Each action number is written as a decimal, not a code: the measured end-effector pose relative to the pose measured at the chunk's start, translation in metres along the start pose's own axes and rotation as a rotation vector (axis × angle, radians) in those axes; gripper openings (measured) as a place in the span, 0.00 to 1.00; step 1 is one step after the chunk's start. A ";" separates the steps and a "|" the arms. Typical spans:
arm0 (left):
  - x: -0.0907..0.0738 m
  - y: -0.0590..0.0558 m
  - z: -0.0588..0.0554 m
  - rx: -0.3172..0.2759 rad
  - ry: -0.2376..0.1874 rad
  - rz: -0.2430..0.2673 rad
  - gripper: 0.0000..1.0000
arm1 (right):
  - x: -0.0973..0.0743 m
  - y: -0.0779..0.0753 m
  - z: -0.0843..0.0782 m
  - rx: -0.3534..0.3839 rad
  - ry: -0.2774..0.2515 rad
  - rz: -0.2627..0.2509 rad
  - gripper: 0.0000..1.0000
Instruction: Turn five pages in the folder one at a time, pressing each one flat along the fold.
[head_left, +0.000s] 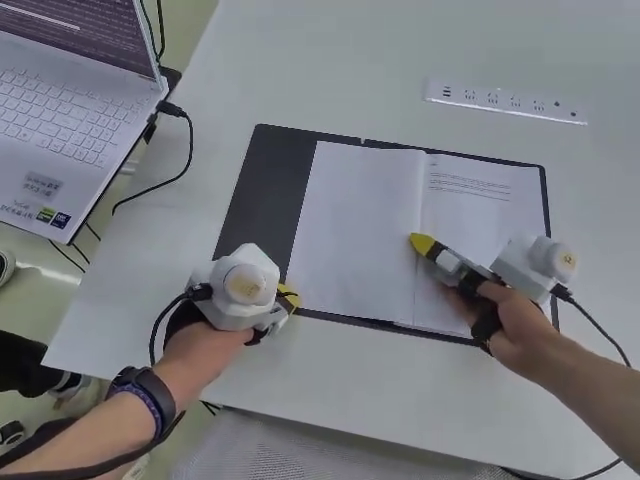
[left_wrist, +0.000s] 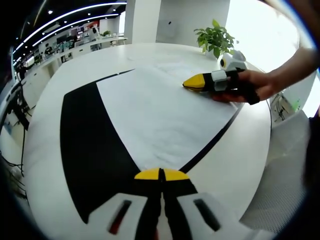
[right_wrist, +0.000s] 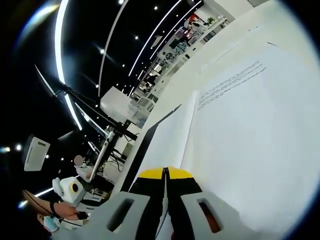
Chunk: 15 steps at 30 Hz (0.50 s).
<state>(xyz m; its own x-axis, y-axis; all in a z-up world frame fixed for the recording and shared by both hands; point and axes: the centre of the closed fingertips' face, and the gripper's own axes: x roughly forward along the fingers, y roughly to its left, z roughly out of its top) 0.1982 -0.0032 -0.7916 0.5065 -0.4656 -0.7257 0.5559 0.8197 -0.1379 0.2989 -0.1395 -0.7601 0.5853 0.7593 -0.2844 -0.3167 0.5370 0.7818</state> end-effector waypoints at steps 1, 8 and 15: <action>0.000 0.000 0.000 0.000 0.000 0.000 0.00 | -0.001 0.000 -0.001 0.000 0.002 0.001 0.00; 0.000 0.000 0.000 0.006 -0.003 -0.005 0.00 | -0.011 0.007 -0.018 -0.010 0.052 0.025 0.00; -0.001 -0.001 0.000 0.010 -0.011 -0.003 0.00 | -0.021 0.006 -0.030 -0.024 0.080 0.031 0.00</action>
<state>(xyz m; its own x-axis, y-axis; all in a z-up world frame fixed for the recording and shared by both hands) 0.1974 -0.0036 -0.7910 0.5124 -0.4717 -0.7176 0.5638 0.8151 -0.1332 0.2627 -0.1409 -0.7660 0.5138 0.8021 -0.3042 -0.3525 0.5207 0.7776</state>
